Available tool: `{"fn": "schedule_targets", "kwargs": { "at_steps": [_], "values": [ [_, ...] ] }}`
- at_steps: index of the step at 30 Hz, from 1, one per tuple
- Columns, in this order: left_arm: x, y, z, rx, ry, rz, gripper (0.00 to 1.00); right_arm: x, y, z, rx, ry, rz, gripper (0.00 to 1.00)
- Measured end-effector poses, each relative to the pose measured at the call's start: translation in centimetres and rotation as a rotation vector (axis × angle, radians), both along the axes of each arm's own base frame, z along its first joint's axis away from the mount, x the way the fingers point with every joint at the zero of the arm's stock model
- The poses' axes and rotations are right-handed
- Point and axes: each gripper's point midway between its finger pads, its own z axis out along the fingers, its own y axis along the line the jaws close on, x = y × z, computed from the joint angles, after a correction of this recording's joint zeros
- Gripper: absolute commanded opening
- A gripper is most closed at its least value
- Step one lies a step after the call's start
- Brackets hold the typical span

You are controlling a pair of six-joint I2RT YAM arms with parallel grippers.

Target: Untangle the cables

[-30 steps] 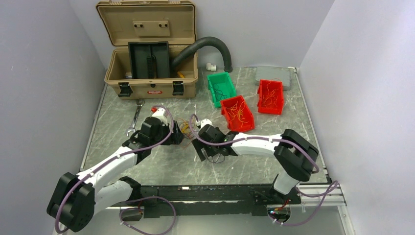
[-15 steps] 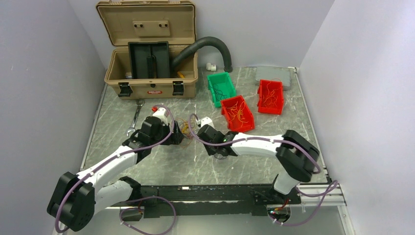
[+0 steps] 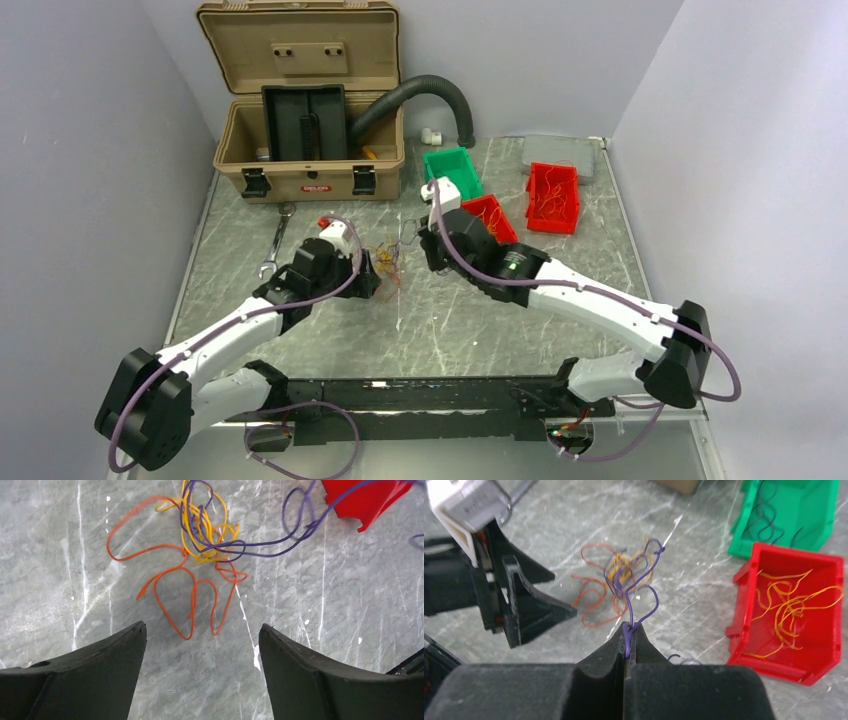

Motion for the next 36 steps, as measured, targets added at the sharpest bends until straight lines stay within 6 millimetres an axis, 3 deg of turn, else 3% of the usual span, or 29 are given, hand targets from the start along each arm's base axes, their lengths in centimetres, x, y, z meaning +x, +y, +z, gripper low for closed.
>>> {"fn": "schedule_targets", "kwargs": {
  "at_steps": [6, 14, 21, 27, 31, 34, 36],
  "values": [
    [0.5, -0.7, 0.9, 0.003, -0.030, -0.025, 0.87, 1.5, -1.3, 5.3, 0.094, -0.063, -0.015, 0.00],
    [2.1, -1.7, -1.3, 0.050, 0.042, -0.036, 0.87, 2.3, -1.2, 11.4, 0.202, -0.127, 0.019, 0.00],
    [3.4, -2.9, -0.4, 0.026, -0.008, -0.069, 0.94, 1.8, -1.1, 12.5, 0.205, -0.125, 0.053, 0.00],
    [4.6, -5.7, 2.0, -0.024, -0.182, -0.187, 0.94, 1.7, -1.0, 13.6, 0.221, -0.134, 0.068, 0.00],
    [5.4, -7.3, 0.4, -0.012, -0.178, -0.237, 0.93, 1.7, -0.9, 15.1, 0.241, -0.150, 0.073, 0.00],
    [6.5, -8.2, -1.5, 0.001, -0.134, -0.243, 0.76, 1.6, -0.8, 16.0, 0.259, -0.159, 0.084, 0.00],
    [7.7, -8.8, -2.4, 0.012, -0.102, -0.228, 0.55, 1.6, -0.8, 16.6, 0.268, -0.165, 0.087, 0.00]
  ]
}}
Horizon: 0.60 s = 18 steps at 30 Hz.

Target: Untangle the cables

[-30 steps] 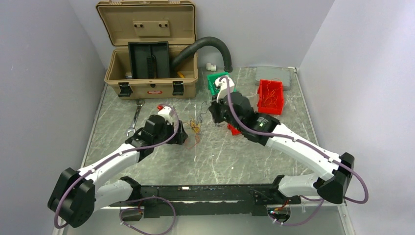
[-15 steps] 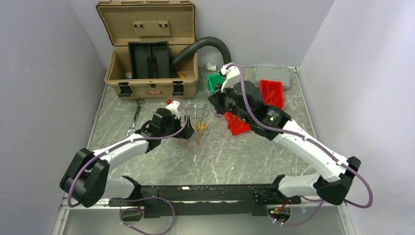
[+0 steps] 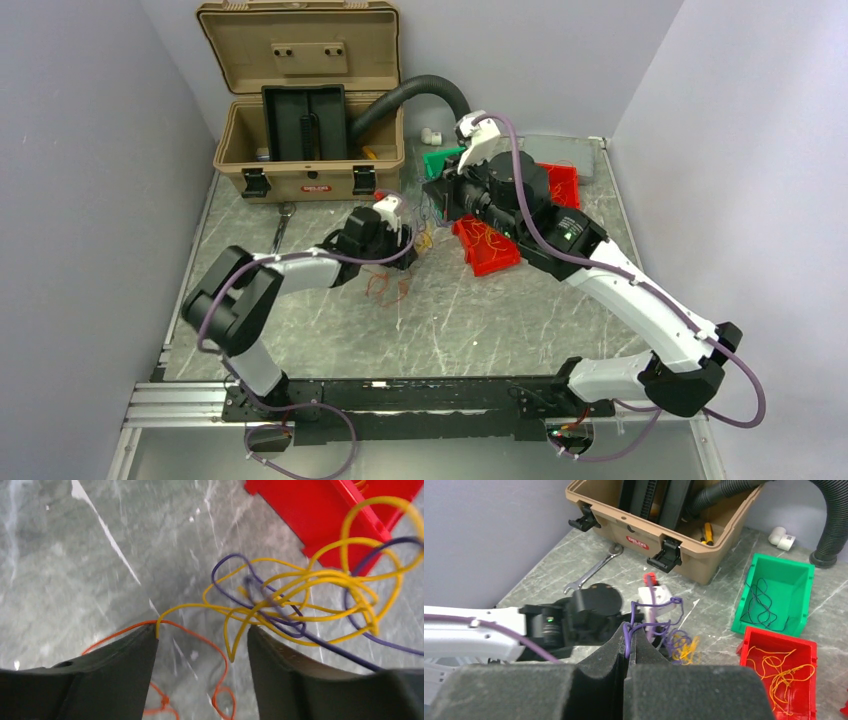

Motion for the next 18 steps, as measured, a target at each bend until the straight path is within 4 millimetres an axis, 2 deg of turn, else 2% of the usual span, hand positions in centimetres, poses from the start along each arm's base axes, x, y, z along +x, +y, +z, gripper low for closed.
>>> {"fn": "schedule_targets", "kwargs": {
  "at_steps": [4, 5, 9, 11, 13, 16, 18],
  "values": [
    [2.5, -1.4, -0.5, -0.008, 0.050, 0.034, 0.05, -0.3, -0.5, 1.4, 0.017, -0.015, -0.005, 0.00],
    [2.8, -1.5, -0.5, -0.012, 0.056, 0.040, 0.00, -0.4, -0.8, 1.9, 0.024, -0.022, -0.008, 0.00],
    [3.2, -0.3, -1.1, -0.027, 0.093, 0.085, 0.00, -1.7, -3.5, 5.7, 0.087, -0.097, -0.048, 0.00],
    [2.9, 1.4, -1.9, -0.015, 0.133, 0.137, 0.00, -2.5, -5.8, 8.1, 0.129, -0.150, -0.088, 0.00],
    [2.1, 3.9, -2.6, 0.016, 0.163, 0.212, 0.00, -3.3, -8.0, 10.2, 0.170, -0.200, -0.134, 0.00],
    [0.3, 6.9, -1.9, 0.044, 0.149, 0.292, 0.00, -3.7, -10.3, 11.7, 0.197, -0.243, -0.203, 0.00],
    [-0.5, 8.2, -0.4, 0.040, 0.105, 0.333, 0.00, -3.6, -11.3, 12.1, 0.197, -0.256, -0.246, 0.00]
  ]
}}
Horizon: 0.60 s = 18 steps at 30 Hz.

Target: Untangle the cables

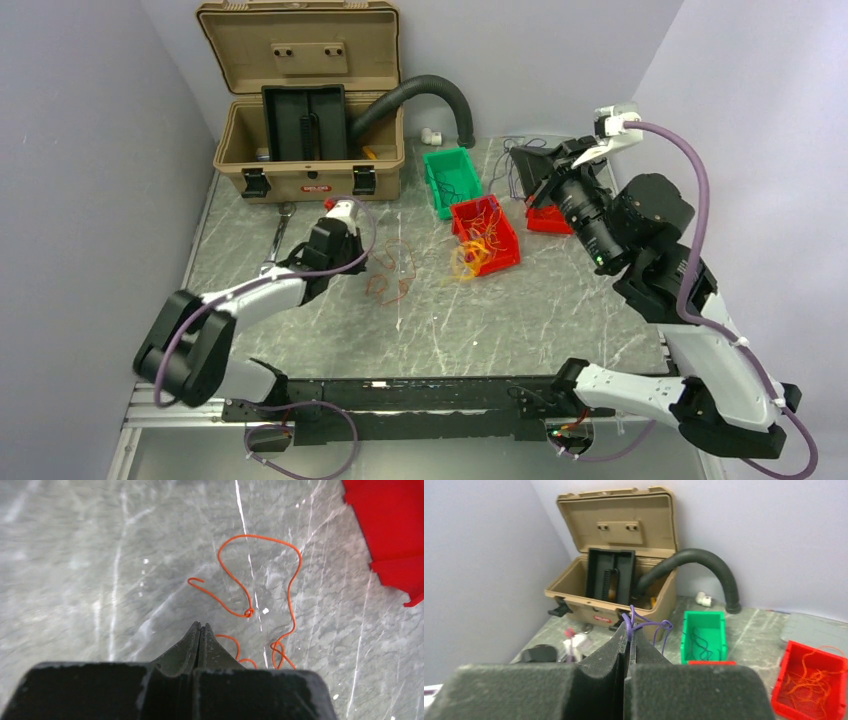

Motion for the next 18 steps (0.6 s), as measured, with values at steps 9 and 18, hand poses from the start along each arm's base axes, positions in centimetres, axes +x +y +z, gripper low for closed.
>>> {"fn": "schedule_targets", "kwargs": {
  "at_steps": [9, 18],
  "values": [
    [-0.9, 5.3, 3.4, 0.056, -0.099, 0.221, 0.00, 3.8, 0.7, -4.8, -0.127, 0.096, -0.118, 0.00],
    [-2.0, 2.9, 7.3, -0.043, -0.236, 0.032, 0.83, 4.3, 3.4, -7.9, -0.198, 0.167, -0.006, 0.00]
  ]
}}
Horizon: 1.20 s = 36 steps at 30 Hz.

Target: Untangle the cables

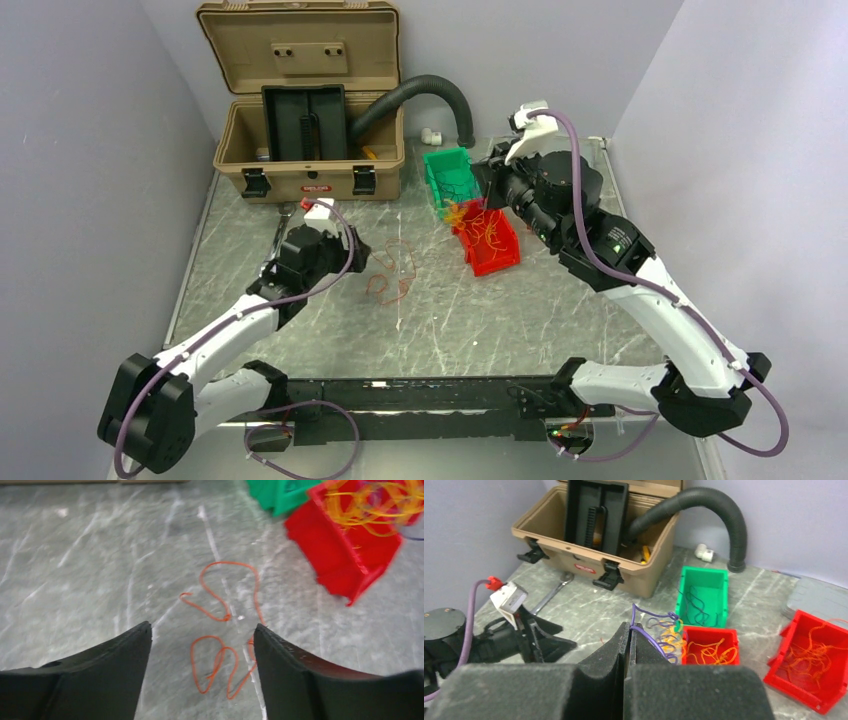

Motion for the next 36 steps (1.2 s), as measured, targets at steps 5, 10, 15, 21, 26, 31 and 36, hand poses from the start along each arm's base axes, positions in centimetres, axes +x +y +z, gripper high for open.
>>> {"fn": "schedule_targets", "kwargs": {
  "at_steps": [5, 10, 15, 21, 26, 31, 36],
  "values": [
    [-0.2, -3.0, 2.5, -0.057, -0.103, -0.151, 0.92, -0.4, 2.2, 0.9, 0.028, 0.005, 0.098, 0.00],
    [-0.8, -5.5, 5.0, -0.074, -0.185, -0.260, 0.92, -0.4, 5.2, 0.7, 0.038, 0.037, 0.215, 0.00],
    [-1.1, -7.3, 8.7, -0.096, -0.287, -0.332, 0.91, -0.4, 7.4, -0.9, 0.022, 0.088, 0.297, 0.00],
    [-1.8, -8.2, 10.9, -0.130, -0.358, -0.393, 0.90, -1.1, 8.6, -1.5, 0.028, 0.116, 0.366, 0.00],
    [-2.5, -9.0, 11.1, -0.143, -0.364, -0.441, 0.89, -1.6, 9.0, -1.5, 0.039, 0.126, 0.397, 0.00],
    [-2.3, -9.5, 10.4, -0.135, -0.344, -0.448, 0.85, -1.9, 9.3, -1.5, 0.046, 0.135, 0.420, 0.00],
    [-0.6, -8.9, 10.2, -0.085, -0.324, -0.371, 0.78, -2.1, 9.8, -1.6, 0.050, 0.146, 0.442, 0.00]
  ]
}}
